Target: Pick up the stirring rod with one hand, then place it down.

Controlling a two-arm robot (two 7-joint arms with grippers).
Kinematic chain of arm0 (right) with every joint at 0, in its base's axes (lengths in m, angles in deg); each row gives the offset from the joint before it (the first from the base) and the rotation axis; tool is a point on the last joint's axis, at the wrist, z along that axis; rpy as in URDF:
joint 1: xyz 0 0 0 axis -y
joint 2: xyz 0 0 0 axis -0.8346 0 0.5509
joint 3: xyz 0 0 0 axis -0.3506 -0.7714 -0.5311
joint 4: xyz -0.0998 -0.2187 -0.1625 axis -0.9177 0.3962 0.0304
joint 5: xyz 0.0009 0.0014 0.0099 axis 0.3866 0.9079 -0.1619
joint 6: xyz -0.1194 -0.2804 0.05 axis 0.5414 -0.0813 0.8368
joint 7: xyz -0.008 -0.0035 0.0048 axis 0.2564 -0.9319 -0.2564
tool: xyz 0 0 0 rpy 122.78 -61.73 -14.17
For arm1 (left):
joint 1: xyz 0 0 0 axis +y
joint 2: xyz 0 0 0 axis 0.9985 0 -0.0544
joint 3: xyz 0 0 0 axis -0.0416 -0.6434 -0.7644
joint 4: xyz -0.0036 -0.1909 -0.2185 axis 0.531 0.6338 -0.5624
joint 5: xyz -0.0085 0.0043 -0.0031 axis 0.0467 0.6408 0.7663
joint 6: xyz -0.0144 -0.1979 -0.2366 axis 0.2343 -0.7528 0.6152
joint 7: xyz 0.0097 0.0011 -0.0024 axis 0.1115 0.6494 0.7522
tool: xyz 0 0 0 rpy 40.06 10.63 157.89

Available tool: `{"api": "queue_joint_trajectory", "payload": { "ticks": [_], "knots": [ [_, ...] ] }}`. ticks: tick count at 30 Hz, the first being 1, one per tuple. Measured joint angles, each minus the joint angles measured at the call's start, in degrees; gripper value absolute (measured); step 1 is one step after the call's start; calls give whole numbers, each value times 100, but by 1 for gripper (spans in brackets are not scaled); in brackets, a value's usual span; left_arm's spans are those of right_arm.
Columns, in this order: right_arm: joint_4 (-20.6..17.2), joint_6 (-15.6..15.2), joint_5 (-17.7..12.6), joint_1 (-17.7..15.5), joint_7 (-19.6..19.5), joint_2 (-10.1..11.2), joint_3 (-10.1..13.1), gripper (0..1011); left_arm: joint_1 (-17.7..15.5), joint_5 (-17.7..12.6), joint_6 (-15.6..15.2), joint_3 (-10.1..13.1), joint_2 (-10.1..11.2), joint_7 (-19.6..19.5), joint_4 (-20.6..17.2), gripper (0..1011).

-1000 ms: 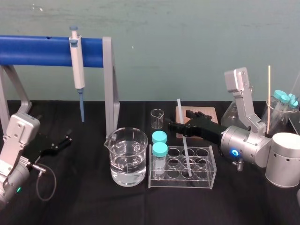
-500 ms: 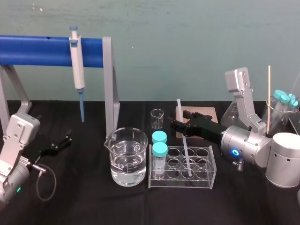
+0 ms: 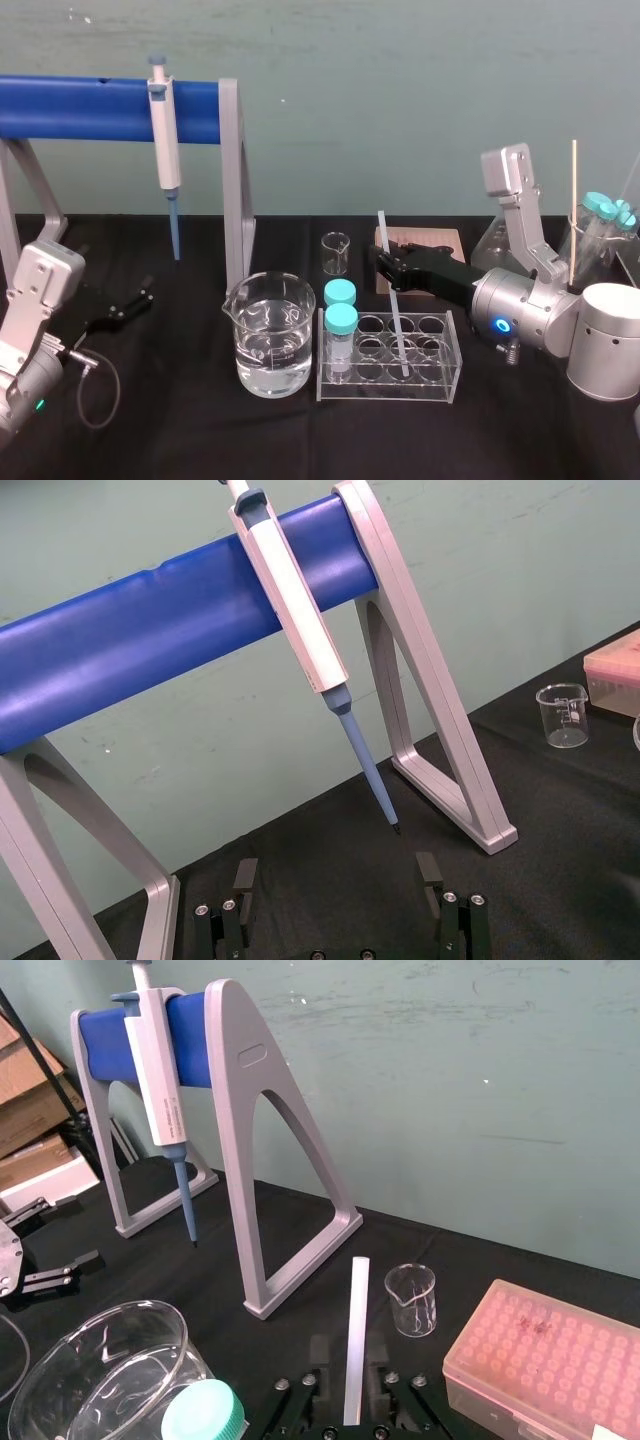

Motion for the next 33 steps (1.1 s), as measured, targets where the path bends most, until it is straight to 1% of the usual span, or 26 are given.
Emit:
{"api": "queue_joint_trajectory", "payload": {
  "ticks": [2,4,8,15,18,21,22,23,24,26,27,28,29,32,33],
  "knots": [
    [0,0,0,0,0,0,0,216,0,0,0,0,0,0,0,1000],
    [0,0,0,0,0,0,0,135,0,0,0,0,0,0,0,1000],
    [0,1,0,0,0,0,0,69,0,0,0,0,0,0,0,1000],
    [1,4,-1,-4,1,0,2,69,0,0,0,0,0,0,0,1000],
    [0,82,-14,-33,31,-7,28,69,0,0,0,0,0,0,0,1000],
    [-16,276,-26,-84,110,-14,53,69,0,0,0,0,0,0,0,1000],
    [-33,386,-32,-114,161,-13,62,69,0,0,0,0,0,0,0,1000],
    [-33,386,-32,-114,161,-13,62,69,0,0,0,0,0,0,0,1000],
    [-47,524,-34,-147,223,-9,68,69,0,0,0,0,0,0,0,1000],
    [-59,680,-30,-186,292,0,76,69,0,0,0,0,0,0,0,1000],
    [-76,870,-1,-233,365,16,76,69,0,0,0,0,0,0,0,1000],
    [-86,956,22,-253,394,28,75,69,0,0,0,0,0,0,0,1000],
    [-107,1210,117,-309,464,63,60,69,0,0,0,0,0,0,0,1000],
    [-133,1532,285,-376,533,110,45,69,0,0,0,0,0,0,0,1000],
    [-159,1760,403,-435,574,140,45,69,0,0,0,0,0,0,0,1000]
  ]
}}
